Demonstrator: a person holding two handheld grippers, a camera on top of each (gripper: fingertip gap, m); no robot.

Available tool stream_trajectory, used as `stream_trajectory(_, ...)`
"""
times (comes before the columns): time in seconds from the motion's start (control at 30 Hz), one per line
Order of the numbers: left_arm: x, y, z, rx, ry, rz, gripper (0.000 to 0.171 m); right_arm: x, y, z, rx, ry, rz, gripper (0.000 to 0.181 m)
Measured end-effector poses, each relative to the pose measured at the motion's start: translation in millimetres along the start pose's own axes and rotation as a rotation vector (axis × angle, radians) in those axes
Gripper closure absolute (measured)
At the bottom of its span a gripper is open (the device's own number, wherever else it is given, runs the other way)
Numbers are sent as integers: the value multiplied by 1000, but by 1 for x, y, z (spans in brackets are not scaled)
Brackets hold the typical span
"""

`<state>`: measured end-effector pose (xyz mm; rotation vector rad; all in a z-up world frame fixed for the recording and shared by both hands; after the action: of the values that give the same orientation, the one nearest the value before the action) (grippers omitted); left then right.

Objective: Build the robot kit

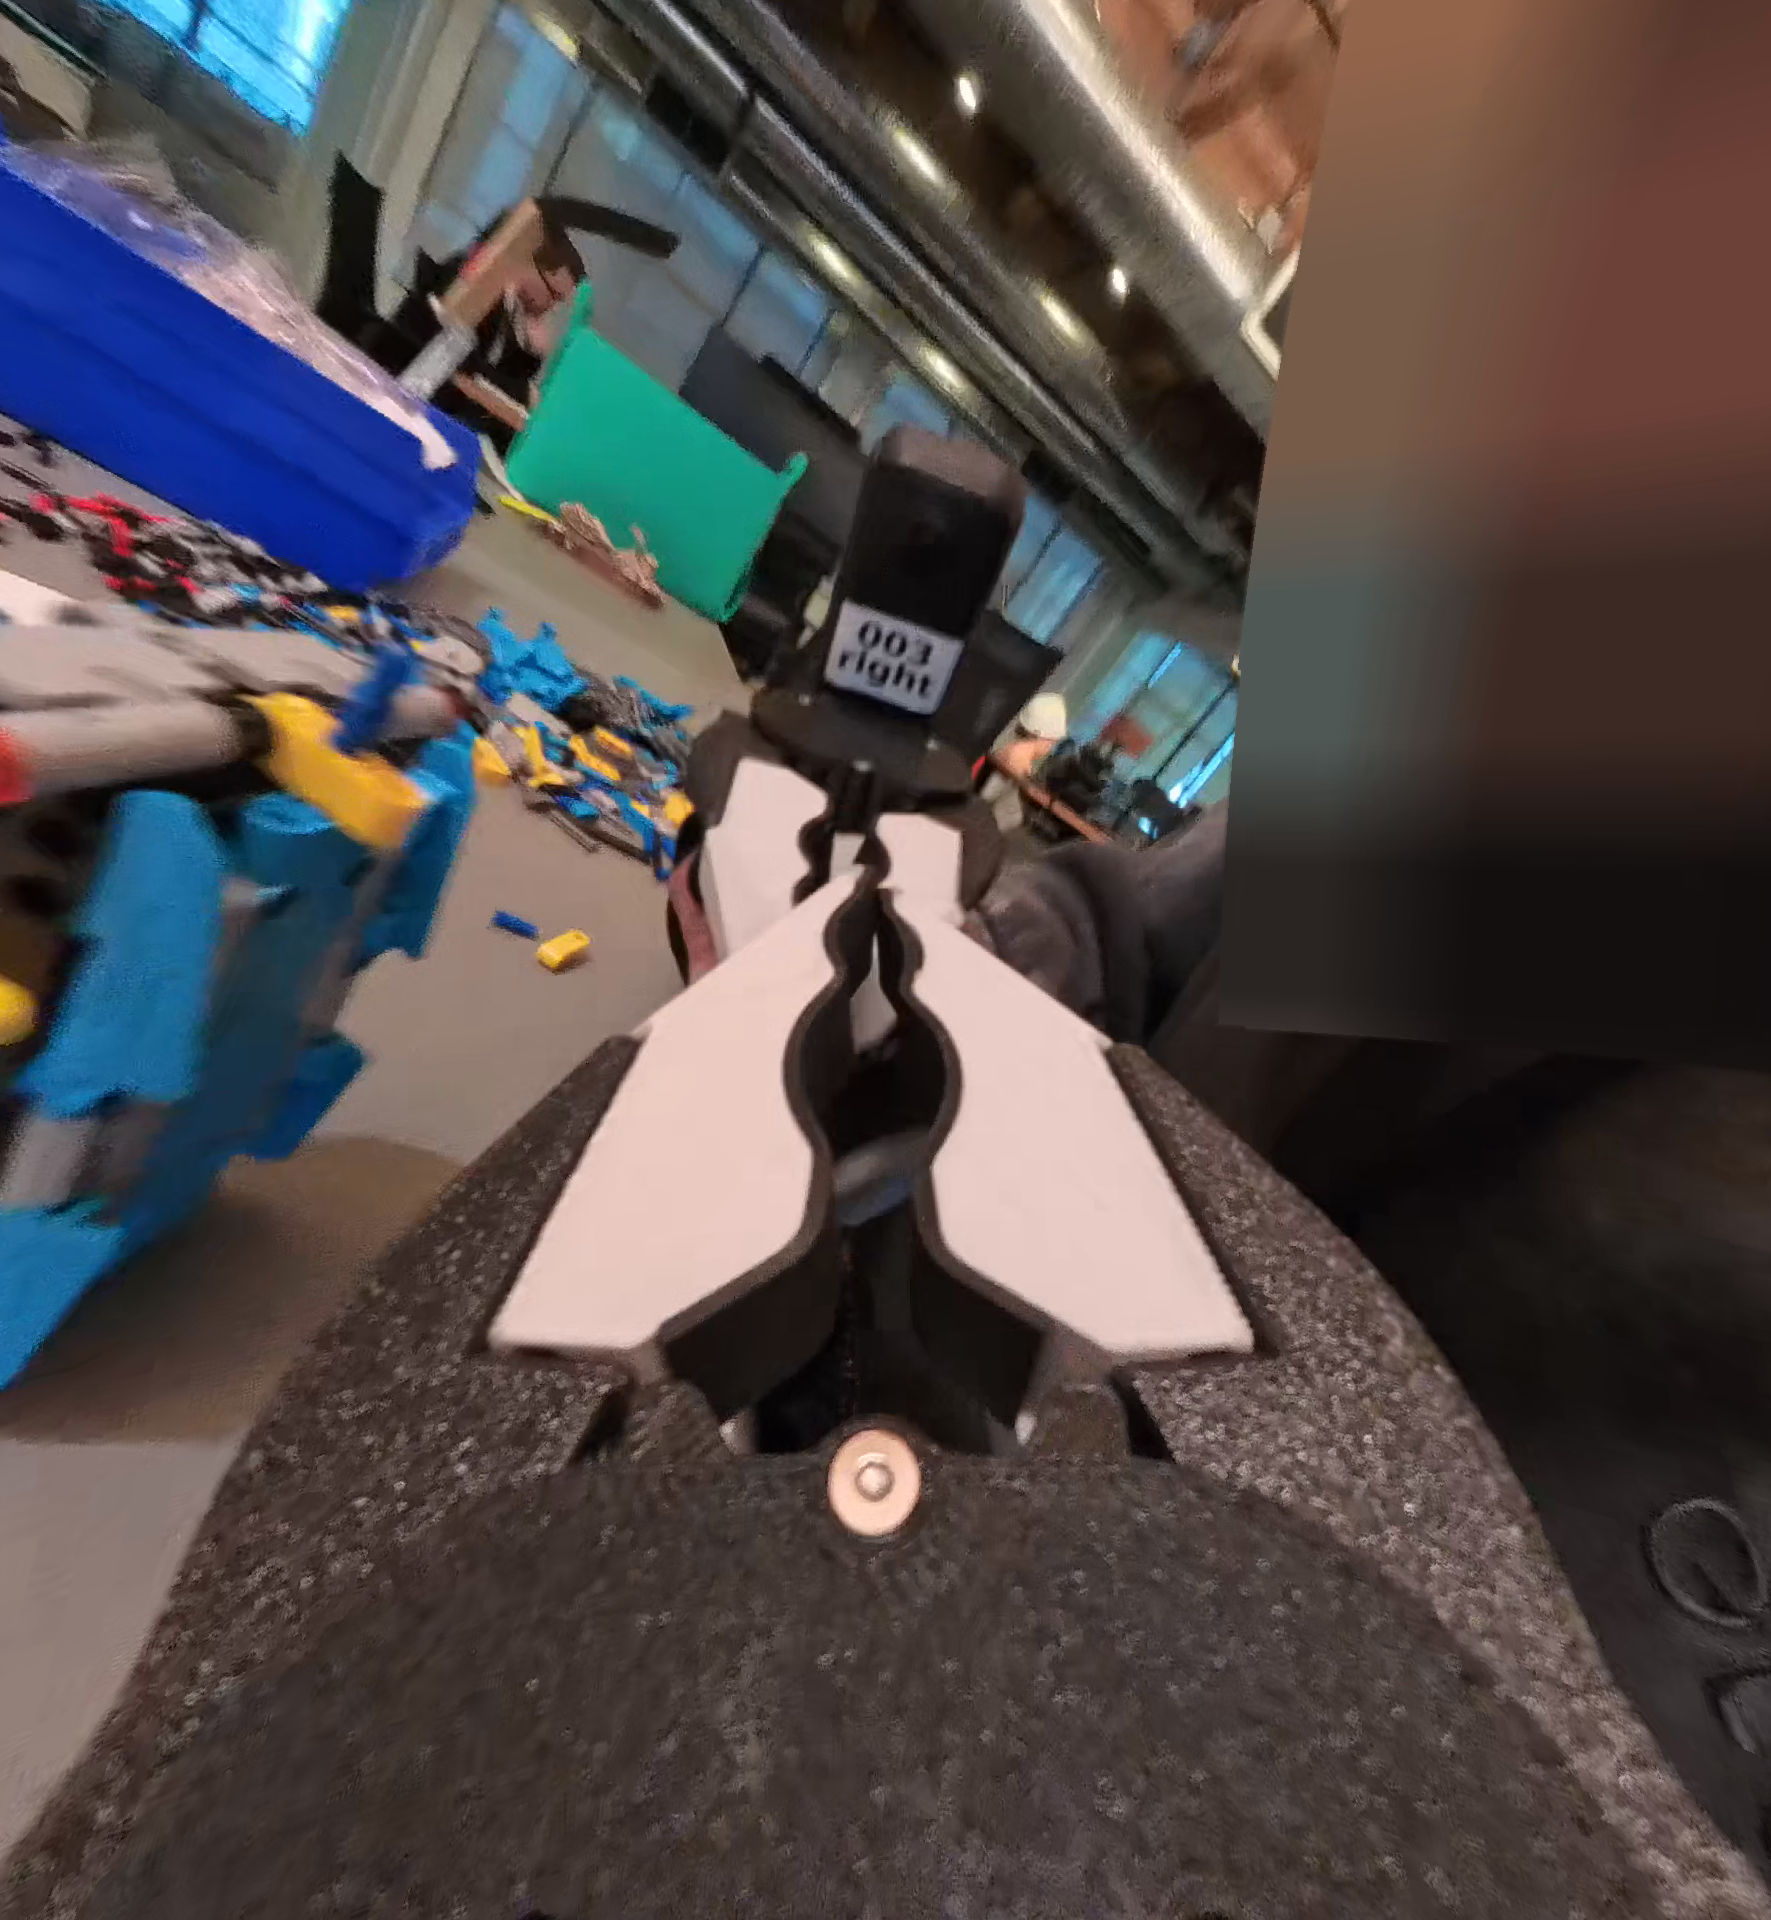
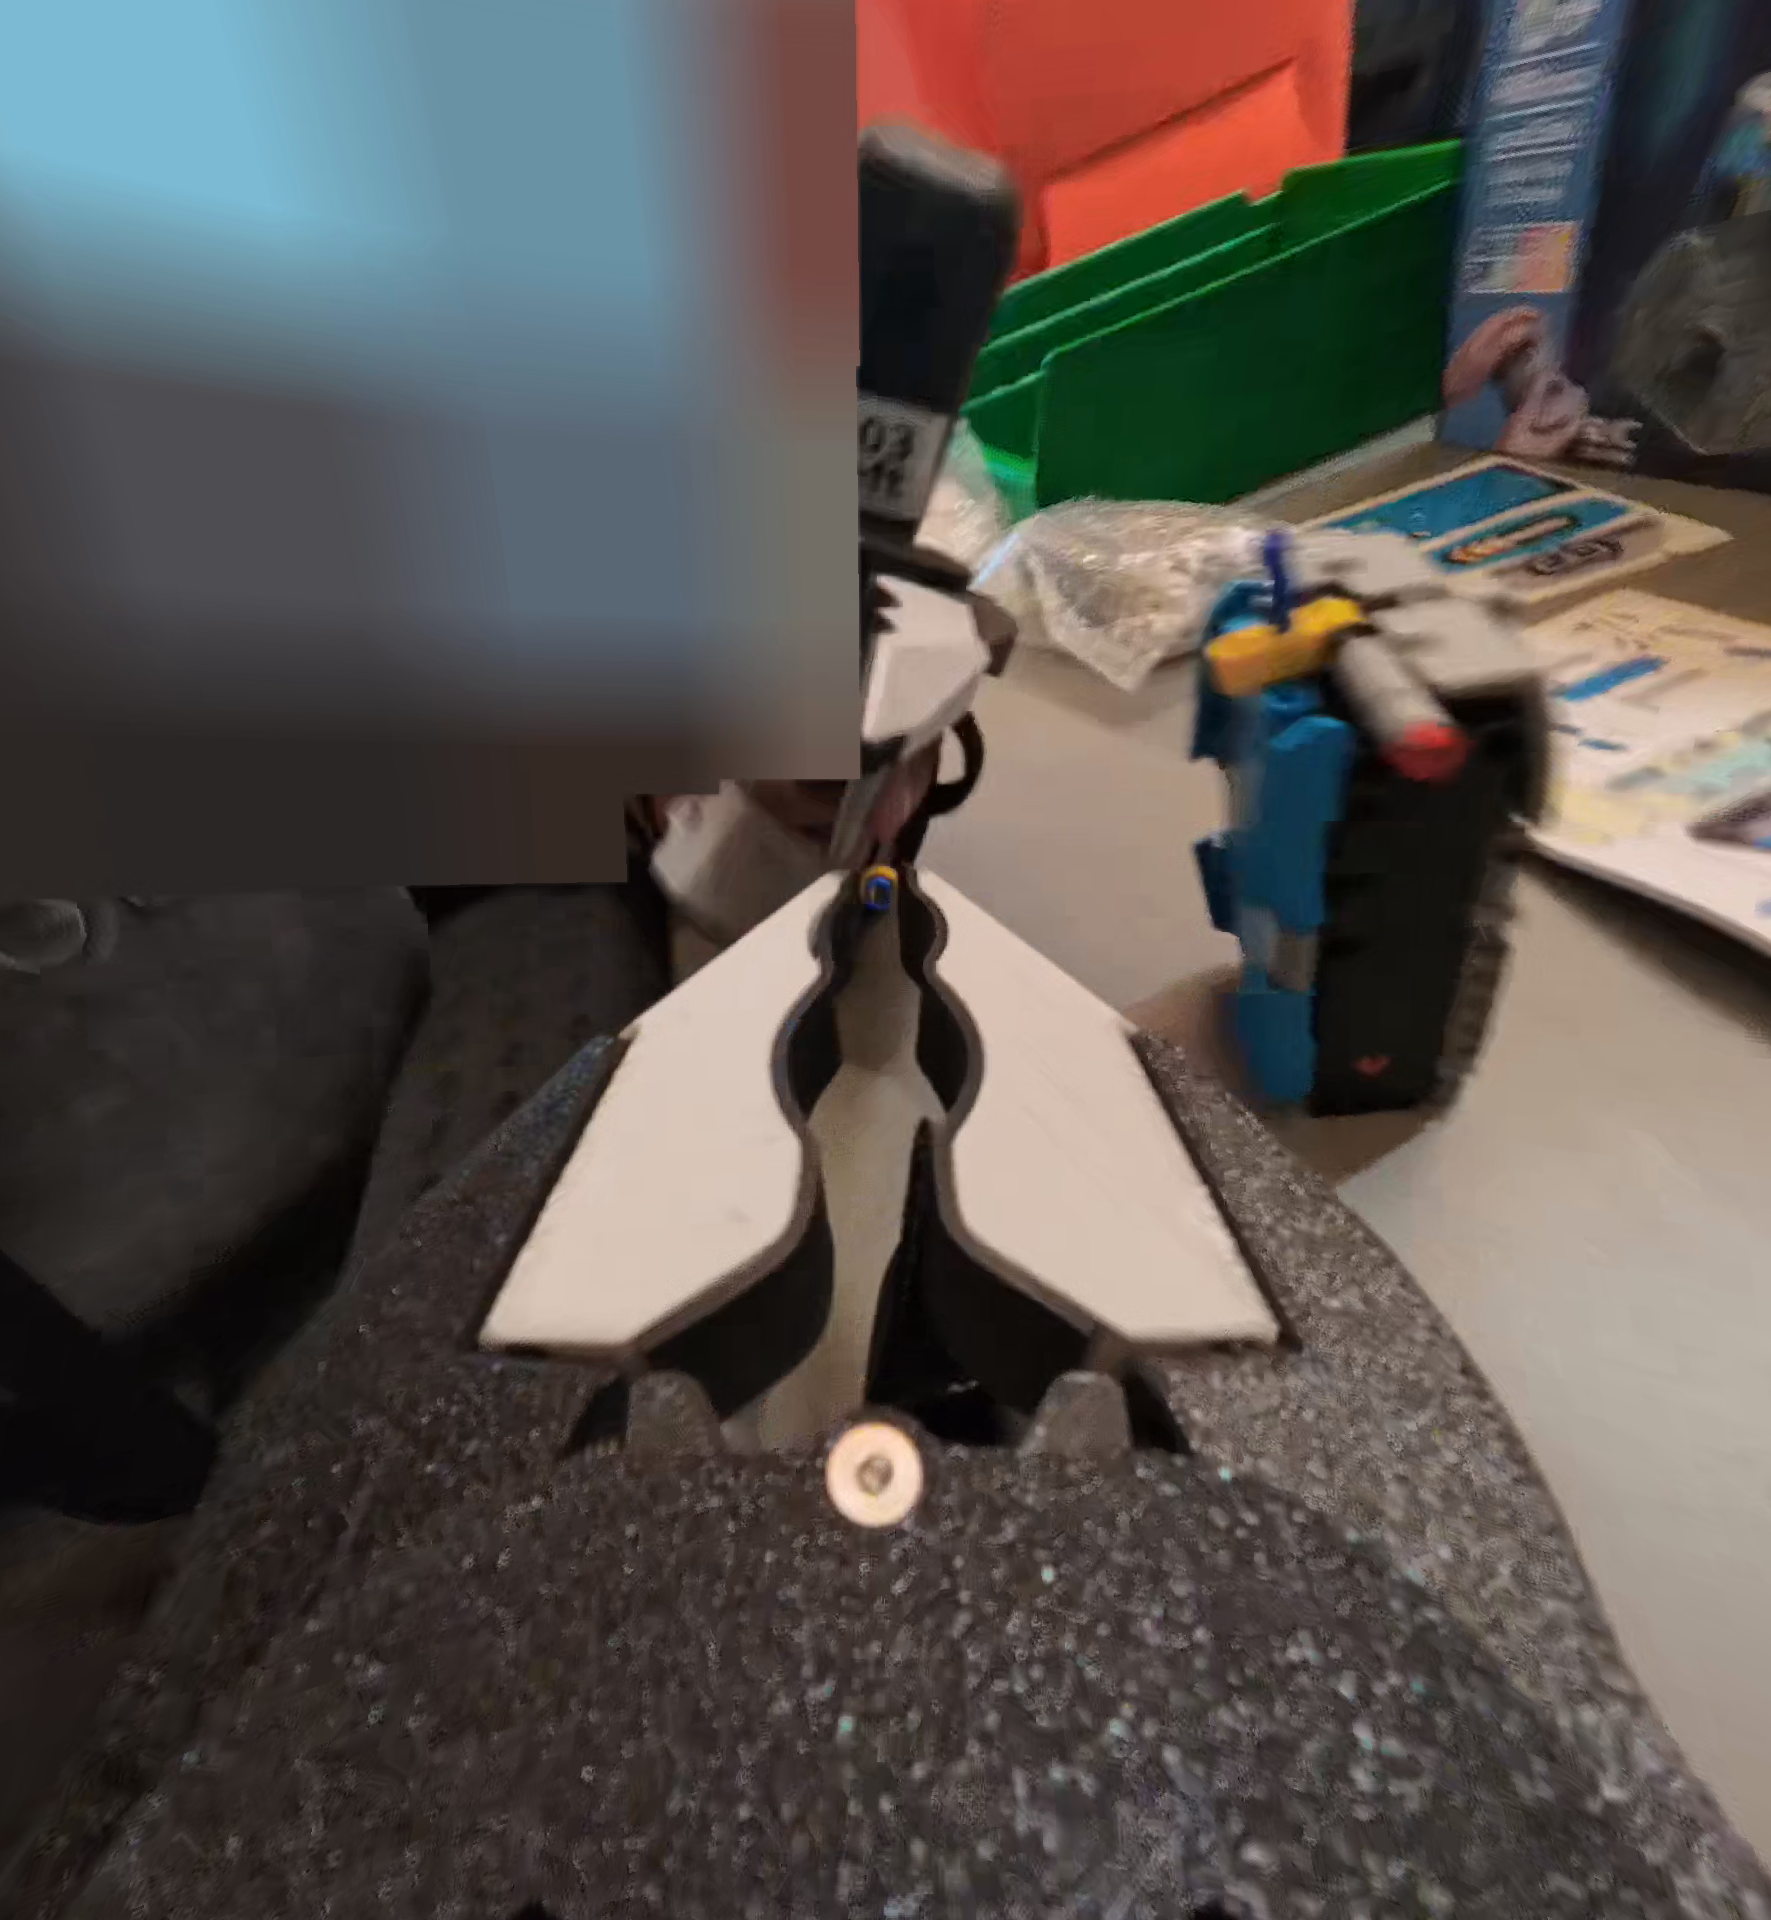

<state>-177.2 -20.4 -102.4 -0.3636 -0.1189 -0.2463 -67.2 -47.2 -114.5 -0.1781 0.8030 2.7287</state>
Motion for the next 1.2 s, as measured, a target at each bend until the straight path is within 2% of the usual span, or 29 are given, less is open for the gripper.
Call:
stream_trajectory(0.03, 6, -4, -4, 56, 57, 2, 171, 3, 8, 2, -42, -16, 18, 174)
stream_trajectory(0.07, 4, -3, 0, 130, 60, 36, 171, 0, 8, 3, -44, -35, 4, 174)
stream_trajectory(0.17, -23, 12, 9, 244, 133, 168, 171, -17, -16, 3, 87, -43, -54, 174)
stream_trajectory(0.27, -41, 24, -1, 412, 371, 378, 171, -28, -32, 3, 63, -27, -184, 174)
stream_trajectory(0.37, -46, 17, -8, 479, 498, 423, 171, -25, -41, -3, 135, 14, -197, 174)
stream_trajectory(0.43, -51, 11, -8, 560, 548, 473, 161, -19, -42, -6, 140, 55, -176, 174)
stream_trajectory(0.5, -54, -4, -2, 590, 534, 485, 159, -15, -40, -9, 132, 82, -166, 174)
stream_trajectory(0.57, -51, -29, 4, 509, 472, 428, 155, -13, -37, -10, 118, 97, -157, 174)
stream_trajectory(0.67, -41, -74, -3, 374, 501, 385, 143, -11, -33, -11, 82, 108, -163, 174)
stream_trajectory(0.73, -32, -107, -20, 362, 573, 421, 138, -9, -30, -11, 60, 112, -160, 174)
stream_trajectory(0.83, -10, -154, -61, 352, 693, 510, 131, -5, -27, -13, 30, 132, -165, 174)
stream_trajectory(0.9, 7, -175, -85, 377, 689, 643, 128, -4, -24, -13, 4, 129, -170, 174)
stream_trajectory(1.03, 32, -189, -110, 439, 554, 862, 128, -5, -21, -13, -20, 123, -191, 174)
stream_trajectory(1.1, 40, -185, -119, 412, 544, 898, 121, -8, -20, -13, -32, 108, -205, 174)
stream_trajectory(1.2, 44, -177, -125, 401, 581, 969, 120, -11, -19, -12, -38, 91, -221, 174)
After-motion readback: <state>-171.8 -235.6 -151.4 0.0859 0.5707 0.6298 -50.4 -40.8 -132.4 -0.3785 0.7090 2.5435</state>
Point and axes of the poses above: each gripper's, where its closed fingertips meet, x out along the fingers, z out of its top, y = z × x across the jaws, the point moved 7 cm from there along -x, back along the fingers, and after that the axes turned 15 degrees about x, right-handed, at the moved point
